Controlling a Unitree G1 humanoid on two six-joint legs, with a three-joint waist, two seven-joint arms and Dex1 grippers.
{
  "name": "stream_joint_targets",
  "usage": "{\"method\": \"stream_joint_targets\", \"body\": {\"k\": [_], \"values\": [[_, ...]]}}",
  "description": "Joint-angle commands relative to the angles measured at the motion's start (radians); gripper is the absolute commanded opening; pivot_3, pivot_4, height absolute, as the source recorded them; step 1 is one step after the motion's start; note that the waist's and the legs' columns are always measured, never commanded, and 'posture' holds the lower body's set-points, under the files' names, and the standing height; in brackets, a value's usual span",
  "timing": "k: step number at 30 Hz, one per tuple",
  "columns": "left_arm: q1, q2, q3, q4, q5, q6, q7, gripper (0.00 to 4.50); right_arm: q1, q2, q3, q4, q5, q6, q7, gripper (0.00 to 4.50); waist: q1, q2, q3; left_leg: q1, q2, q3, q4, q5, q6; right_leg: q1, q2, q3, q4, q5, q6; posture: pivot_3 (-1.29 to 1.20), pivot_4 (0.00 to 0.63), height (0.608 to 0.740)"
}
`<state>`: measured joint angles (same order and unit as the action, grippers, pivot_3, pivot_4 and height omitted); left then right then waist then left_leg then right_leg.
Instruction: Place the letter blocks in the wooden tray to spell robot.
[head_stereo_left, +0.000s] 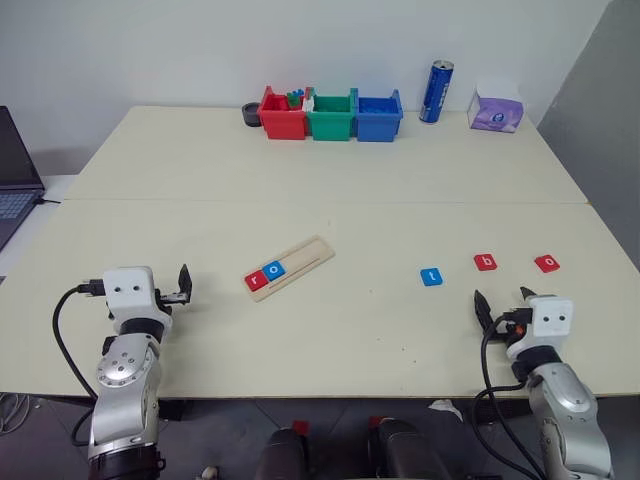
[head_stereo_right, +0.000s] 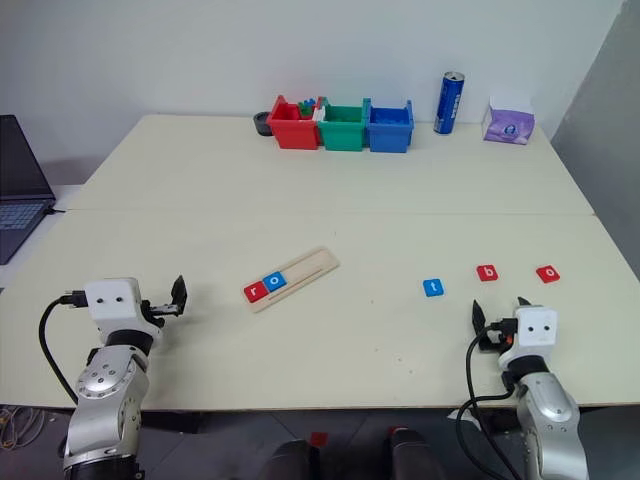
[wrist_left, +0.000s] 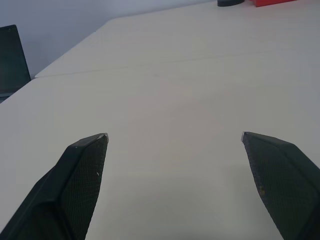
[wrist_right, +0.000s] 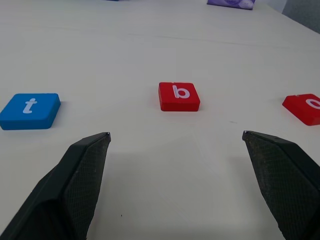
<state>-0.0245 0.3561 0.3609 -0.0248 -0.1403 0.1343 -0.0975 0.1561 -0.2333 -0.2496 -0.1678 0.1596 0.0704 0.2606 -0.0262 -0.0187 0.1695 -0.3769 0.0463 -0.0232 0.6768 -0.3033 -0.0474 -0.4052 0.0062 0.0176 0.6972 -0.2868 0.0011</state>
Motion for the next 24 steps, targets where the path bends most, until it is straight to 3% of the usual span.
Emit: {"method": "stream_joint_targets", "body": {"k": [1,12,17,24], "values": [[-0.014,0.007,0.024,-0.007,-0.014,-0.023,-0.003,4.5,-0.005,-0.009,-0.004,-0.01,0.011,-0.032,0.008,4.49,0.0,0.0,0.0,0.0,0.0,0.0,0.0,0.0,0.0,0.0,0.0,0.0,0.0,0.0,0.0,0.0,0.15,0.74],[-0.022,0.011,0.022,0.007,-0.056,-0.079,-0.052,4.5,-0.008,-0.008,0.018,-0.054,0.008,-0.005,-0.004,4.49,0.0,0.0,0.0,0.0,0.0,0.0,0.0,0.0,0.0,0.0,0.0,0.0,0.0,0.0,0.0,0.0,0.15,0.74],[-0.021,0.037,0.02,0.002,-0.158,-0.084,-0.199,4.5,0.01,-0.015,0.022,-0.097,0.02,-0.003,0.011,4.49,0.0,0.0,0.0,0.0,0.0,0.0,0.0,0.0,0.0,0.0,0.0,0.0,0.0,0.0,0.0,0.0,0.15,0.74],[-0.03,0.153,-0.105,-0.012,-0.203,-0.032,-0.492,4.5,0.063,-0.122,0.131,-0.244,0.117,0.094,0.217,4.49,-0.001,0.0,0.0,0.0,0.0,0.0,0.0,0.0,0.0,0.0,0.001,0.0,0.0,0.0,0.0,0.0,0.15,0.74]]}}
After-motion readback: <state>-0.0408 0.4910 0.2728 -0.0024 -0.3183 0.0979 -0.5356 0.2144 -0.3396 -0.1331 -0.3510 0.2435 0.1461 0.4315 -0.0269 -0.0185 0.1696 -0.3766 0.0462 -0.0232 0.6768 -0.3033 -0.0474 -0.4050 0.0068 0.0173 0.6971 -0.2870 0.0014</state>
